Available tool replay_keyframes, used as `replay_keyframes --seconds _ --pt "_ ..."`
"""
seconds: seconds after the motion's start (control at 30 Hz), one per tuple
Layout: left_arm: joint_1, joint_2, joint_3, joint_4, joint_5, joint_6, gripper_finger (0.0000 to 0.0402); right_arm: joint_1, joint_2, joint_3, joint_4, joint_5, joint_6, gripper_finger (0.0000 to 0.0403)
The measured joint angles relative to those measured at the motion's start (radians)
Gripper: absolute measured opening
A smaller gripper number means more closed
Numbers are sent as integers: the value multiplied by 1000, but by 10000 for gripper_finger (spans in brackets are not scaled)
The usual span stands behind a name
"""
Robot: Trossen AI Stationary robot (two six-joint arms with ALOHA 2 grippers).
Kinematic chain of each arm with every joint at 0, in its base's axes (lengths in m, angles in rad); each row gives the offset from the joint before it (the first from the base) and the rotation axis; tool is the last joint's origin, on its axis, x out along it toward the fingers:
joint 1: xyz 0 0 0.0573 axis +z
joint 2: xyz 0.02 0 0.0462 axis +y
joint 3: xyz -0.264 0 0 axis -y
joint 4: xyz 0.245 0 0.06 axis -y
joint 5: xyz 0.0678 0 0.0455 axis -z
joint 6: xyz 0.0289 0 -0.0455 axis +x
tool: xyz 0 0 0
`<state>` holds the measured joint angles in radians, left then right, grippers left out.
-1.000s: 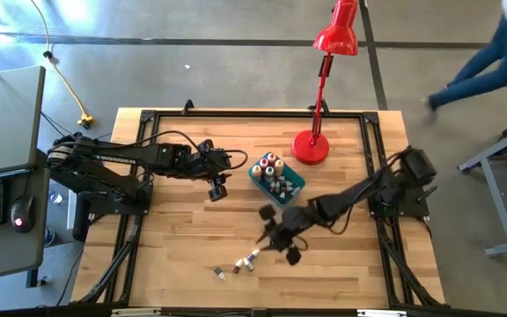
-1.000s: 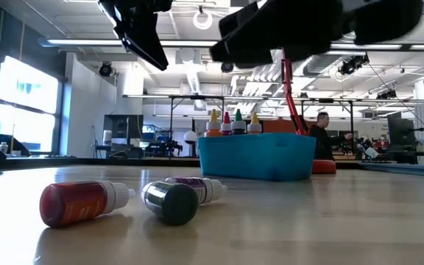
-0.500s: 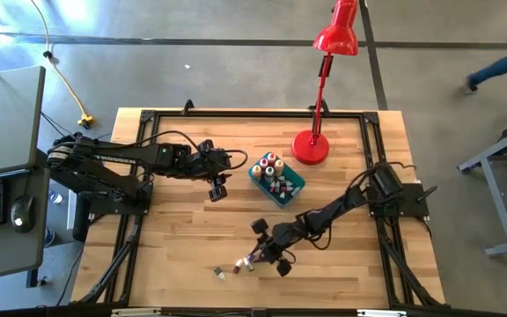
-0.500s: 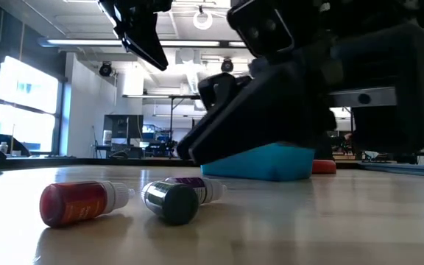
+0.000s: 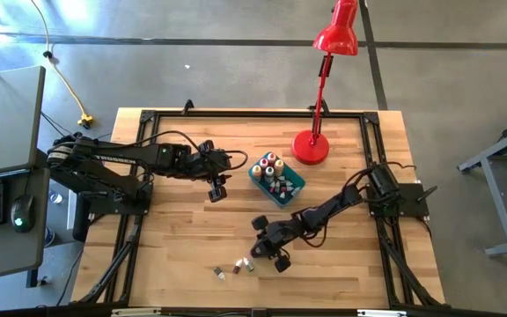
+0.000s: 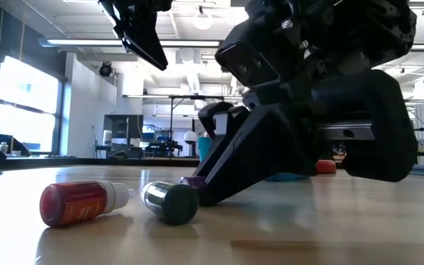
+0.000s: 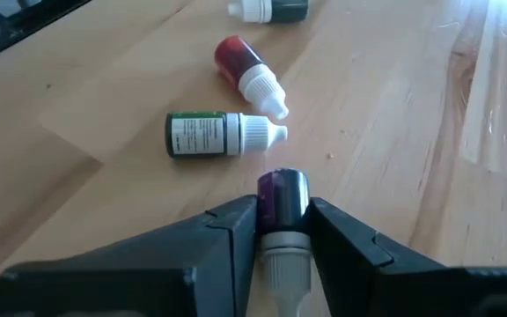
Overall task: Pick & Place food coloring
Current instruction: Put the small food coloring bottle into the blue container
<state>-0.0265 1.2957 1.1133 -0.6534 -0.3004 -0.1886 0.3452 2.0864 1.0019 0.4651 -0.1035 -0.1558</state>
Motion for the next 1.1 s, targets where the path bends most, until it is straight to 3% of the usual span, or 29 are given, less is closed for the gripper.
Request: replay_keyframes --seconds 0.23,0.4,0.57,0.63,0.8,0.97,1.1 --pt "0 0 0 0 -2 0 131 -17 -1 0 -24 14 1 93" --pt "0 0 0 0 -4 0 131 -26 -17 0 -35 -51 7 71" --pt "0 0 0 0 -3 0 131 -41 -150 -5 -165 -127 -34 82" --pt "0 0 0 1 -3 0 131 -55 -240 0 -281 -68 -80 90" --pt "0 0 0 1 -3 -2 131 -129 -446 -3 -631 193 -132 86" --pt "0 0 0 1 21 -3 131 -253 -501 -3 -764 204 -21 75" --pt "0 0 0 1 26 -3 131 -329 -485 -3 -801 239 28 90"
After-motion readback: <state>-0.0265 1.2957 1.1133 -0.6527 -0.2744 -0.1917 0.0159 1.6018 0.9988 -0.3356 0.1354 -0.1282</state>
